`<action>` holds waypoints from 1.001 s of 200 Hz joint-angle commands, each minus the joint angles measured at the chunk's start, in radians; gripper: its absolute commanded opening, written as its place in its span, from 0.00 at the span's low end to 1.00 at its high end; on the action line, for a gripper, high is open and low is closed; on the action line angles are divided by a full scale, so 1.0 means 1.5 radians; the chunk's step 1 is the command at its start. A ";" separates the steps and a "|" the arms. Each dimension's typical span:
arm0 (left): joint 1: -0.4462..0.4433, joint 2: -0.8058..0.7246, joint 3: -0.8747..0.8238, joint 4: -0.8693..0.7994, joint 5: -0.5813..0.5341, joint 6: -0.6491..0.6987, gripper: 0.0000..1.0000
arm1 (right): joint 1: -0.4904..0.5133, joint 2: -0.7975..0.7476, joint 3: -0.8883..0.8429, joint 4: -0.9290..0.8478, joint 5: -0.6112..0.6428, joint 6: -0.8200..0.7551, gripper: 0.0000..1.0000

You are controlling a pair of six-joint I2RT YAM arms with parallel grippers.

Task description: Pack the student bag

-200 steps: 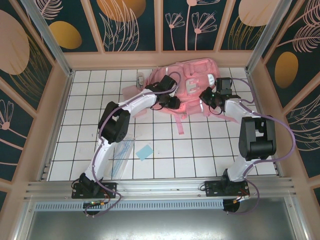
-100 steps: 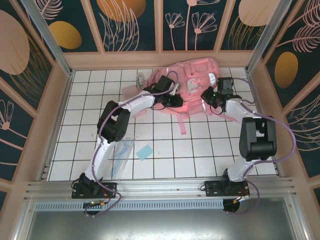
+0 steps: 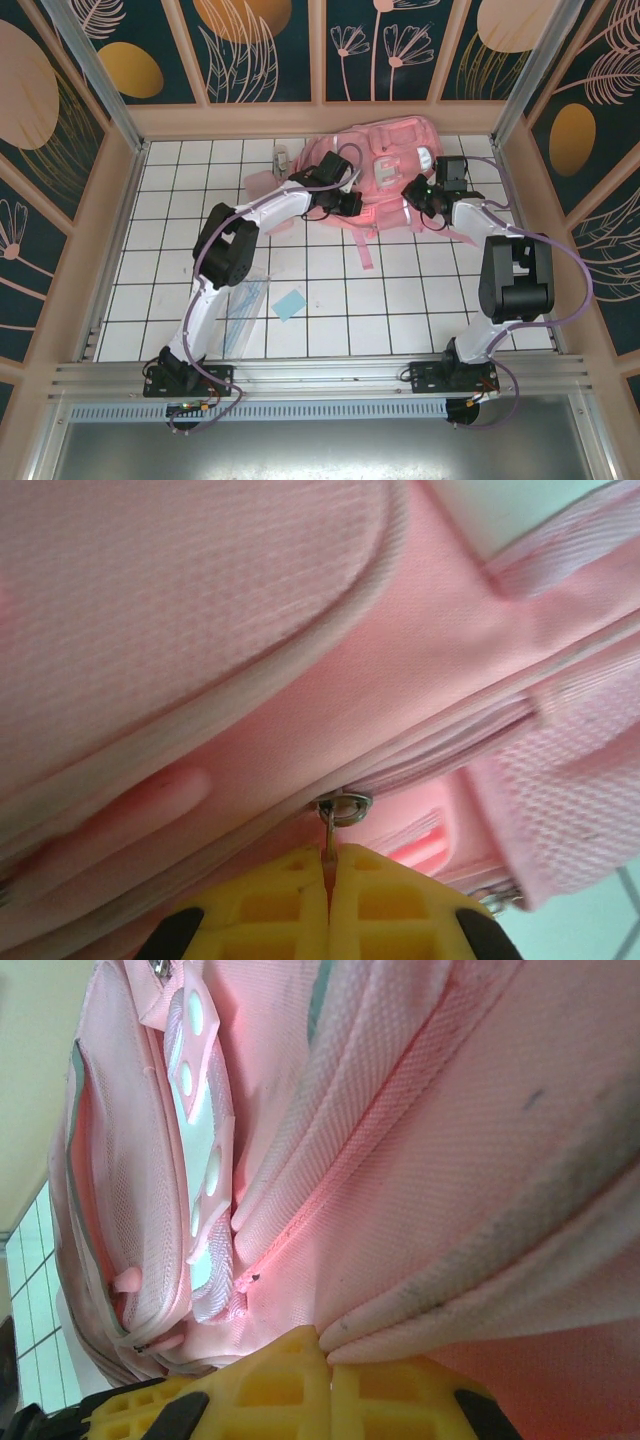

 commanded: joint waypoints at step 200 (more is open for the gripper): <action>-0.006 -0.112 -0.035 0.062 0.179 -0.123 0.00 | -0.055 -0.061 0.059 -0.061 -0.004 -0.021 0.57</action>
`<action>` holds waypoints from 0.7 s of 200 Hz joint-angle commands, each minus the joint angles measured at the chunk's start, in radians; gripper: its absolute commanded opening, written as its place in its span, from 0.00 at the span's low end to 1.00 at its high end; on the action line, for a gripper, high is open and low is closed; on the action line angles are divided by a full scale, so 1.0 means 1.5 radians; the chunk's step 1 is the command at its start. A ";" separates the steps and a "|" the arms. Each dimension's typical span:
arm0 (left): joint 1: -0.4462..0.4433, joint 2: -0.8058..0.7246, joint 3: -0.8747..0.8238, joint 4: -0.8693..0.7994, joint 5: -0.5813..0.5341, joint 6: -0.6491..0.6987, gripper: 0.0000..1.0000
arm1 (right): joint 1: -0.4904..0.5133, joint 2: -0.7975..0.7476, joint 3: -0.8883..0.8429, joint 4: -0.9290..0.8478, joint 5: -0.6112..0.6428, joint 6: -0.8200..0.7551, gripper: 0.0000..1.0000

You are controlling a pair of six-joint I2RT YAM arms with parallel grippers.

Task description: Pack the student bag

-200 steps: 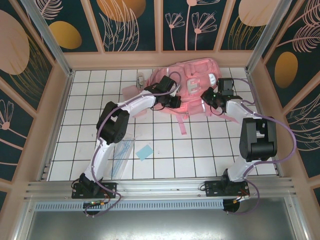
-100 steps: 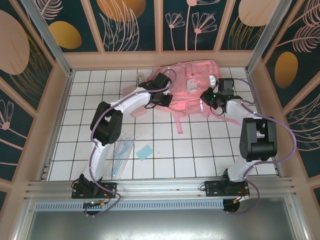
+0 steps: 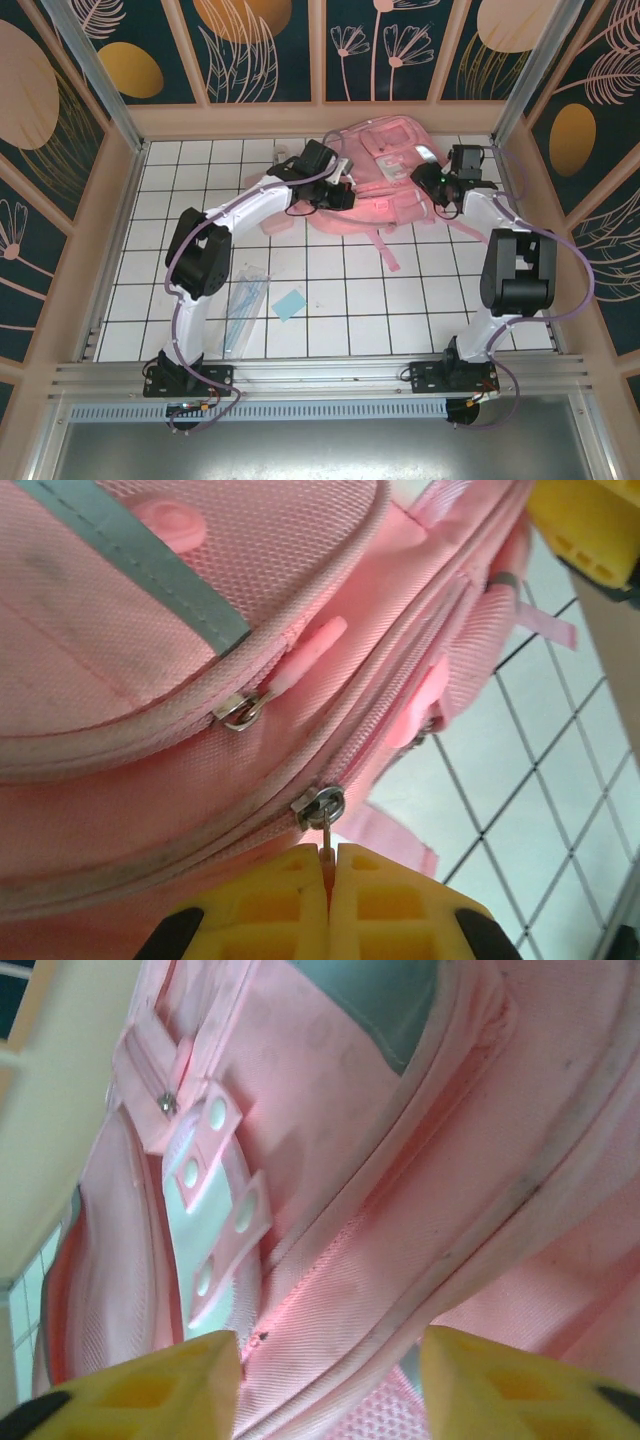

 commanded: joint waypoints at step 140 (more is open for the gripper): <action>-0.057 -0.013 -0.011 0.105 0.031 -0.098 0.00 | 0.103 -0.026 -0.224 0.338 -0.217 0.323 0.59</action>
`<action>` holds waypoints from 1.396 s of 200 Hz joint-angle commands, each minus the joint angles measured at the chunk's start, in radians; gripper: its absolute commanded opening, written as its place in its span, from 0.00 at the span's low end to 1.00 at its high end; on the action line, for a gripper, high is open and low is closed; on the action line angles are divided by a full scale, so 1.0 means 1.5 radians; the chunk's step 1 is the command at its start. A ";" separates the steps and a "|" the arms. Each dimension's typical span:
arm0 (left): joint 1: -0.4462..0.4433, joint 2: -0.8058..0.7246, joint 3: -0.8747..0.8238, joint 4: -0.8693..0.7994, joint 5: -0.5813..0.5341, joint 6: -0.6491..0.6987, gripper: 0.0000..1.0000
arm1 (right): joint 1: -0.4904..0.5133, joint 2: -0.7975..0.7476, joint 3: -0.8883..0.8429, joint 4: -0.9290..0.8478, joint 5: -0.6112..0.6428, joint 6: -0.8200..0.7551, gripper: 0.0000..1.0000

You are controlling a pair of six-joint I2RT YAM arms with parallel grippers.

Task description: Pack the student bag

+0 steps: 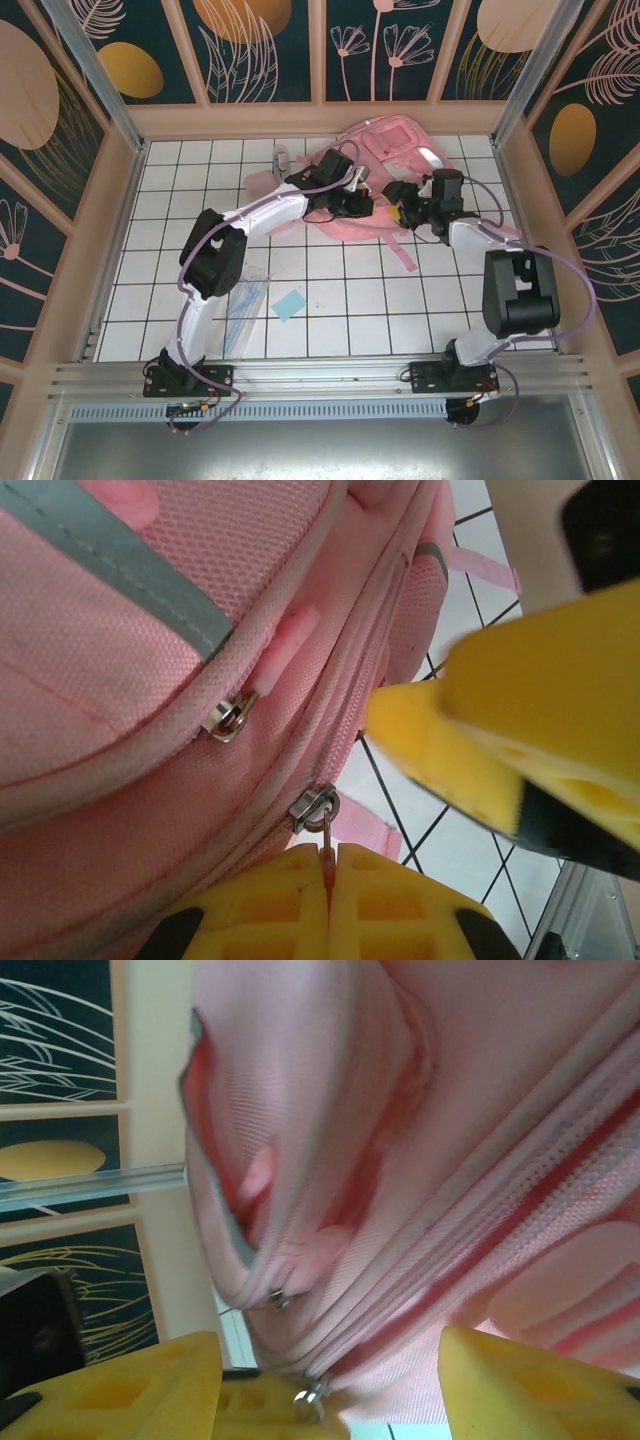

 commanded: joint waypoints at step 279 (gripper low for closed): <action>0.104 -0.026 0.050 -0.297 -0.243 0.244 0.00 | 0.004 0.049 0.155 -0.139 0.192 -0.284 0.00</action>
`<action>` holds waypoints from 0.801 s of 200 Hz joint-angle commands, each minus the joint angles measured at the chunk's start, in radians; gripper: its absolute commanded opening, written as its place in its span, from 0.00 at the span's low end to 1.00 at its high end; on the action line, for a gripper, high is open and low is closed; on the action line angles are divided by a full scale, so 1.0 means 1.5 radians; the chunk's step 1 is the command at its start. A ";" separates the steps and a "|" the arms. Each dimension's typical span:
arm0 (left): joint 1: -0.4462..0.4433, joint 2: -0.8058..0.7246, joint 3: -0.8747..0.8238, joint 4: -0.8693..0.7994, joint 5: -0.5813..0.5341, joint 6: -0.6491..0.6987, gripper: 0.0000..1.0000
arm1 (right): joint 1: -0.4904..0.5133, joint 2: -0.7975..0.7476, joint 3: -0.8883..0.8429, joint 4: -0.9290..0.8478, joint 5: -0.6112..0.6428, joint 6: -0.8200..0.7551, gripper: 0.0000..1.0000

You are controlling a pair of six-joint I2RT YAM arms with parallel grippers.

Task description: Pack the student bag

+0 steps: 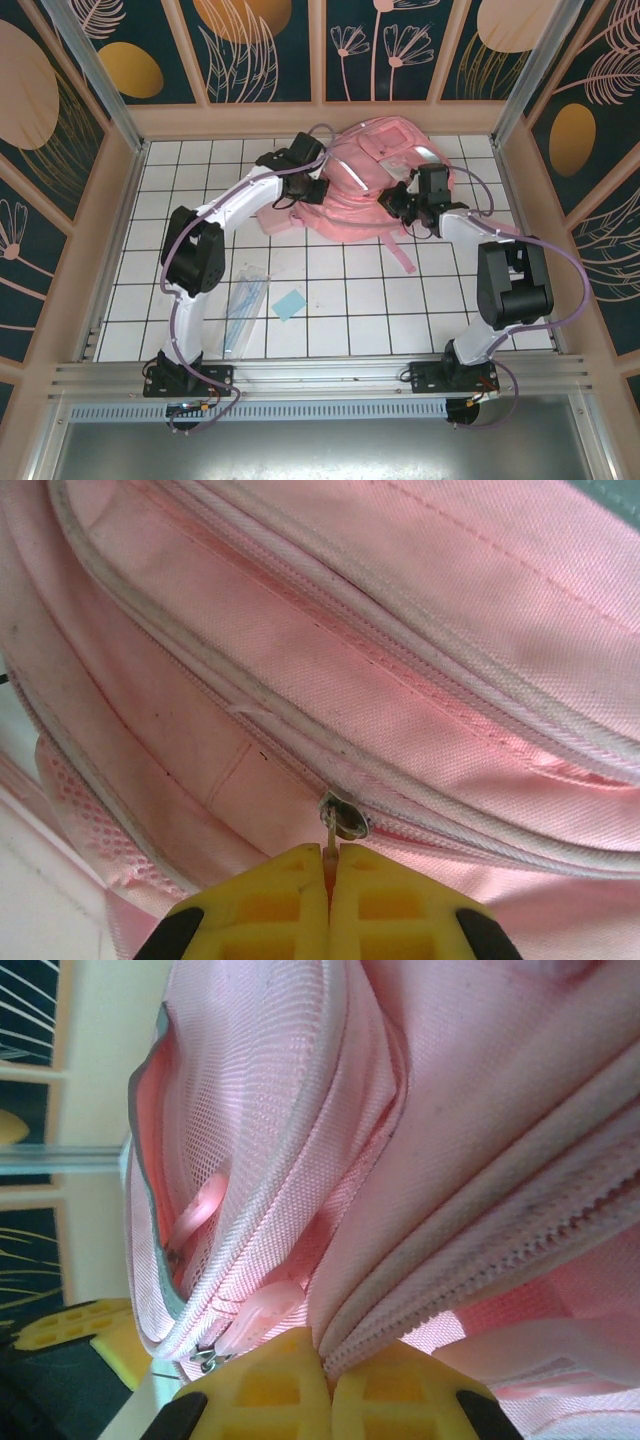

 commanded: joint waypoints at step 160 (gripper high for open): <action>-0.165 0.094 0.106 0.314 0.357 -0.299 0.00 | -0.159 -0.220 0.001 -0.206 0.084 -0.110 0.70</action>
